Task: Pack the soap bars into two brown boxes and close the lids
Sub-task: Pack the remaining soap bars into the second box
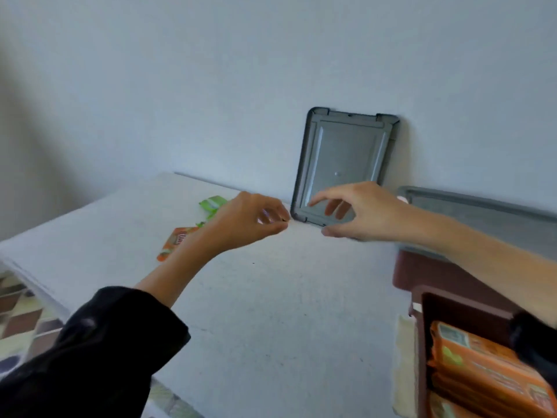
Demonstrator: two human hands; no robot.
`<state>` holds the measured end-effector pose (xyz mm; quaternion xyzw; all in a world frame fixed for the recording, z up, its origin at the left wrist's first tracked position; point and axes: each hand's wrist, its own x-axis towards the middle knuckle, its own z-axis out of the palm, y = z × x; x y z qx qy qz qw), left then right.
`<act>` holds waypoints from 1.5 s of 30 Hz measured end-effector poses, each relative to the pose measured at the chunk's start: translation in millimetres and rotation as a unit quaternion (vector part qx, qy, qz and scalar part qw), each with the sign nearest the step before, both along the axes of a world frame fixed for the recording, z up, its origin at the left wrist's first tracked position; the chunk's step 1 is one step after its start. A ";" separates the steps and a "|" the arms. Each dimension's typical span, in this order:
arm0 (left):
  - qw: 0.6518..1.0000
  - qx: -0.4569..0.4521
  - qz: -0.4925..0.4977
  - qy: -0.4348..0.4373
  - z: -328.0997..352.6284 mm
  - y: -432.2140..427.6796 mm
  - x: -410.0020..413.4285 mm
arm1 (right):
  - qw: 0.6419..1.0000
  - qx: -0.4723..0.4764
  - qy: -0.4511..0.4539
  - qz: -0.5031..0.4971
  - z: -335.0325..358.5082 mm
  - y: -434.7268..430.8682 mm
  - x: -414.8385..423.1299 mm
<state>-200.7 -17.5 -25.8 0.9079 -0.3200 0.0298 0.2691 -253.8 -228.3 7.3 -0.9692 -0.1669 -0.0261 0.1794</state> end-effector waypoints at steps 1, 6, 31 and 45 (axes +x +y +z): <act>0.999 -0.001 0.037 0.008 -3.1 18.1 14.1 | 1.000 0.007 -0.002 0.007 -4.0 14.5 20.6; 0.985 -0.011 0.168 0.047 -28.6 94.4 74.3 | 1.000 0.022 0.003 -0.009 -34.6 68.5 115.8; 0.918 0.101 0.351 0.153 -147.4 140.3 177.0 | 0.978 -0.056 0.104 -0.170 -178.8 94.6 292.2; 0.986 0.024 0.155 0.056 -61.5 107.6 139.8 | 0.991 -0.001 0.078 -0.108 -72.0 72.7 214.3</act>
